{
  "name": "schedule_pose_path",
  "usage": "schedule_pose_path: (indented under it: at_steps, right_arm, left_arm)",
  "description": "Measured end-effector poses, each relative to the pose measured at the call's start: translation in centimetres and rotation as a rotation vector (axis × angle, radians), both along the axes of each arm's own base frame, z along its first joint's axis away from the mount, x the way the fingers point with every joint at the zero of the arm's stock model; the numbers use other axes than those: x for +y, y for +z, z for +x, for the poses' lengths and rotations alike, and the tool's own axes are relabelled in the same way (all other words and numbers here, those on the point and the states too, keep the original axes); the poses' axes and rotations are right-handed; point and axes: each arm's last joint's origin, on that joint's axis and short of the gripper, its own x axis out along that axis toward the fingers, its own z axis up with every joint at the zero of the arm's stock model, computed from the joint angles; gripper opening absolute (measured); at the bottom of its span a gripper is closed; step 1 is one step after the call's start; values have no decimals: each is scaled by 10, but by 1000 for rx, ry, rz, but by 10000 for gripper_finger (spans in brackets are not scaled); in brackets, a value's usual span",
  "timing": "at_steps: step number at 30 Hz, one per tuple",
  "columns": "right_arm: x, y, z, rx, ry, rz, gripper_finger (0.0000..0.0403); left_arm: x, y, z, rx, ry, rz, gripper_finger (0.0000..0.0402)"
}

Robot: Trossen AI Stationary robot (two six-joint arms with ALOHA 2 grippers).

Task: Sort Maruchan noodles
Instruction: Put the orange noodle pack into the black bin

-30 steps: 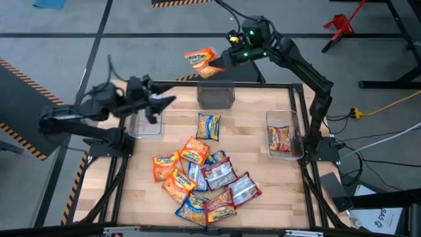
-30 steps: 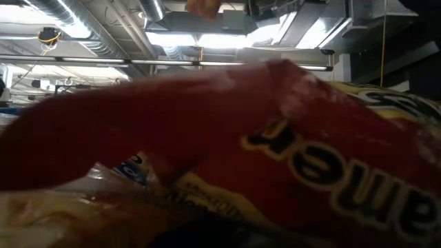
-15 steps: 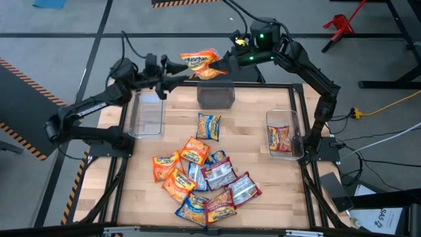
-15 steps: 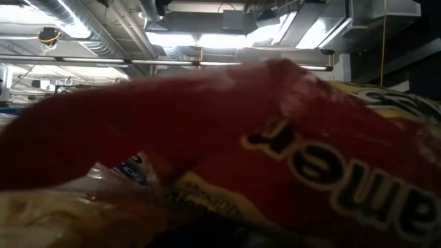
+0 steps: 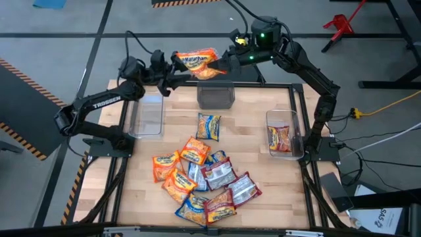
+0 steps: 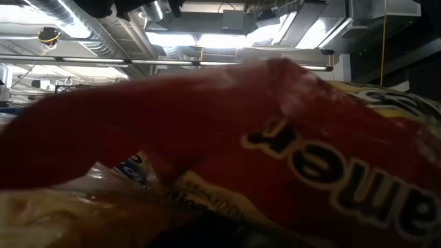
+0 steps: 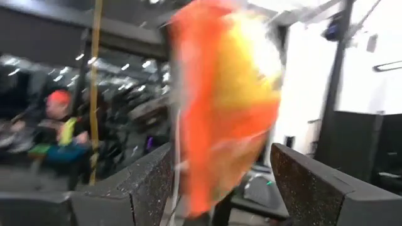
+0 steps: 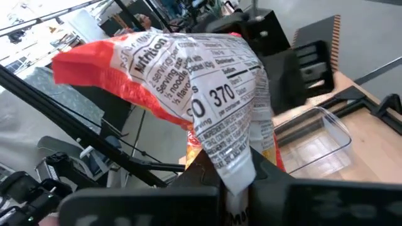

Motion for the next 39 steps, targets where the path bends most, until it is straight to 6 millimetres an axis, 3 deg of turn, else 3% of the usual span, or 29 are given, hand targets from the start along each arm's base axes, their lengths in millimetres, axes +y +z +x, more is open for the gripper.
schedule_pose_path:
  at_steps: [24, 34, 39]
  right_arm:
    - [-11, -19, 23, 21, 41, 30, 0]
    - [-14, -16, 23, -7, 16, 12, 4]
    - [-14, -17, 23, -8, 17, -8, 27]
  left_arm:
    - [1, -4, 8, -18, -51, 6, 257]
    - [2, -5, 9, -6, -49, 1, 189]
    - [2, -5, 9, -6, -44, -3, 167]
